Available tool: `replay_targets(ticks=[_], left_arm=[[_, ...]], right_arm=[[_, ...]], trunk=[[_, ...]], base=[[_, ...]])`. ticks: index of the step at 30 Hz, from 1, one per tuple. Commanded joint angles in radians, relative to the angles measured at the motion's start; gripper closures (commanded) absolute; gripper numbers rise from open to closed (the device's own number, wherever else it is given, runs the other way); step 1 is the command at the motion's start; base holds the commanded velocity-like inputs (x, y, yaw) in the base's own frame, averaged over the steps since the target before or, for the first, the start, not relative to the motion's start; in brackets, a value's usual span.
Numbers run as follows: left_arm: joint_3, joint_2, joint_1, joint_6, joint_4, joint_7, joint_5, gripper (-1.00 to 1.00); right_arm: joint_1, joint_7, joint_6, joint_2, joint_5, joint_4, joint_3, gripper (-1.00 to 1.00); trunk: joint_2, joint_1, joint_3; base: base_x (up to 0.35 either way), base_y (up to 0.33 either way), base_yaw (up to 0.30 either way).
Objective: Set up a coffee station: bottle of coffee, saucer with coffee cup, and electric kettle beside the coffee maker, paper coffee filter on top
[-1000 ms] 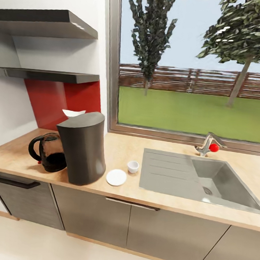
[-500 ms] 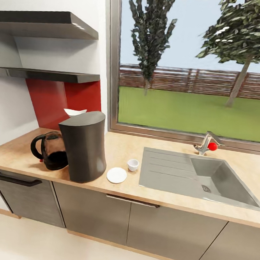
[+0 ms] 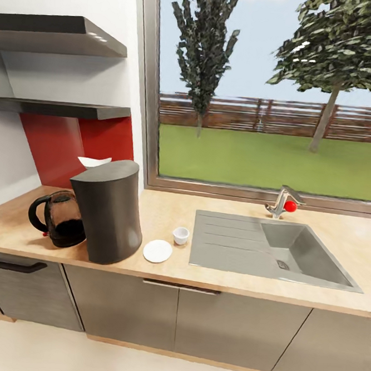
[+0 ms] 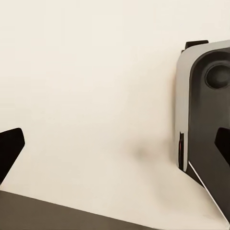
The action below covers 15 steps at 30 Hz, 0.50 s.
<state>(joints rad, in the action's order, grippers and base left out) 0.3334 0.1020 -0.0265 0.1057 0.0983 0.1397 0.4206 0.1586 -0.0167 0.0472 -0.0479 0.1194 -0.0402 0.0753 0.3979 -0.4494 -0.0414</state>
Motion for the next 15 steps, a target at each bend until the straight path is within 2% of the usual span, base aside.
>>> replay_targets(ticks=[1, 5, 8, 15], left_arm=[[0.008, 0.001, -0.001, 0.005, -0.002, 0.003, 0.01, -1.0], [0.01, 0.004, 0.0, 0.007, -0.002, 0.003, 0.01, -1.0], [0.014, 0.008, 0.0, 0.007, -0.001, 0.004, 0.008, -1.0], [0.016, 0.008, 0.0, 0.005, -0.002, 0.005, 0.007, -1.0]], right_arm=[[0.001, -0.002, 0.003, 0.006, 0.011, -0.005, 0.008, -1.0], [0.001, -0.002, 0.003, 0.041, 0.008, -0.106, 0.01, -1.0], [0.002, 0.0, 0.003, 0.061, 0.007, -0.264, 0.013, -1.0], [0.002, 0.001, 0.005, 0.132, 0.005, -0.632, 0.016, -1.0]], trunk=[[0.002, -0.001, -0.002], [0.002, -0.001, -0.002], [0.002, -0.001, -0.001], [0.002, -0.001, -0.001]], base=[[0.0, 0.0, -0.07], [0.0, 0.0, -0.026], [0.0, 0.0, -0.005], [0.0, 0.0, 0.0]])
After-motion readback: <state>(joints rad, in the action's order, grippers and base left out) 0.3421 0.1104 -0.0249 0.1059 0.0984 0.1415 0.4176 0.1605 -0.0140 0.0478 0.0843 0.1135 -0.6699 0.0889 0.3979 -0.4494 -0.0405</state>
